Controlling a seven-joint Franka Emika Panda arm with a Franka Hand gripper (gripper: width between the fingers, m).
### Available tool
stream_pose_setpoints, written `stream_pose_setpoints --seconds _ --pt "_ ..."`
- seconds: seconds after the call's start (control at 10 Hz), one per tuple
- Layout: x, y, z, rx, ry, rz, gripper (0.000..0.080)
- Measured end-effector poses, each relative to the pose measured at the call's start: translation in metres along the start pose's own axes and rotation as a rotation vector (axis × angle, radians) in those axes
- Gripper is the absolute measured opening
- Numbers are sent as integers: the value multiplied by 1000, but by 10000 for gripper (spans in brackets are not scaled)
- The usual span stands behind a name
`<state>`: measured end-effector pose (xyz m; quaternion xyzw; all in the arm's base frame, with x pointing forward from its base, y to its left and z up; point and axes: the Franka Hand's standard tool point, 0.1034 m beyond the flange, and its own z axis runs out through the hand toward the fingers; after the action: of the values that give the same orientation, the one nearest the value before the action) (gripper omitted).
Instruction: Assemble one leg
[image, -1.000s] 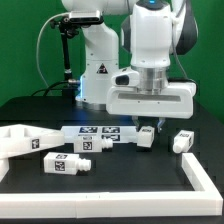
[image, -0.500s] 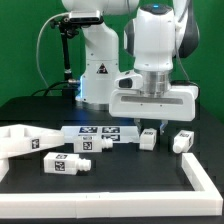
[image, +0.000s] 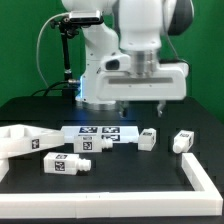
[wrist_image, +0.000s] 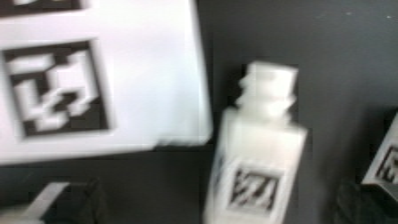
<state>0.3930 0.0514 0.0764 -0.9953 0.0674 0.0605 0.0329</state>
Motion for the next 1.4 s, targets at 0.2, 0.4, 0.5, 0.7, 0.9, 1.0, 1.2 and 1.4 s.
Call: stream_pose_setpoints --seconds 0.2,0.4,0.5,0.7,0.9,1.0,1.2,1.4 --pt "2 3 -1 1 6 10 648" --pt "2 3 -1 1 6 10 648" --pt "0 8 1 -1 1 -37 648" --pt "-10 44 -6 -25 -44 -184 648" --pt "-1 84 -27 -2 -20 -268 648" --pt "-1 88 -28 -3 -10 -257 648" --pt "-2 84 -26 -4 -14 -261 648" --pt "-2 86 -25 -5 -14 -261 648"
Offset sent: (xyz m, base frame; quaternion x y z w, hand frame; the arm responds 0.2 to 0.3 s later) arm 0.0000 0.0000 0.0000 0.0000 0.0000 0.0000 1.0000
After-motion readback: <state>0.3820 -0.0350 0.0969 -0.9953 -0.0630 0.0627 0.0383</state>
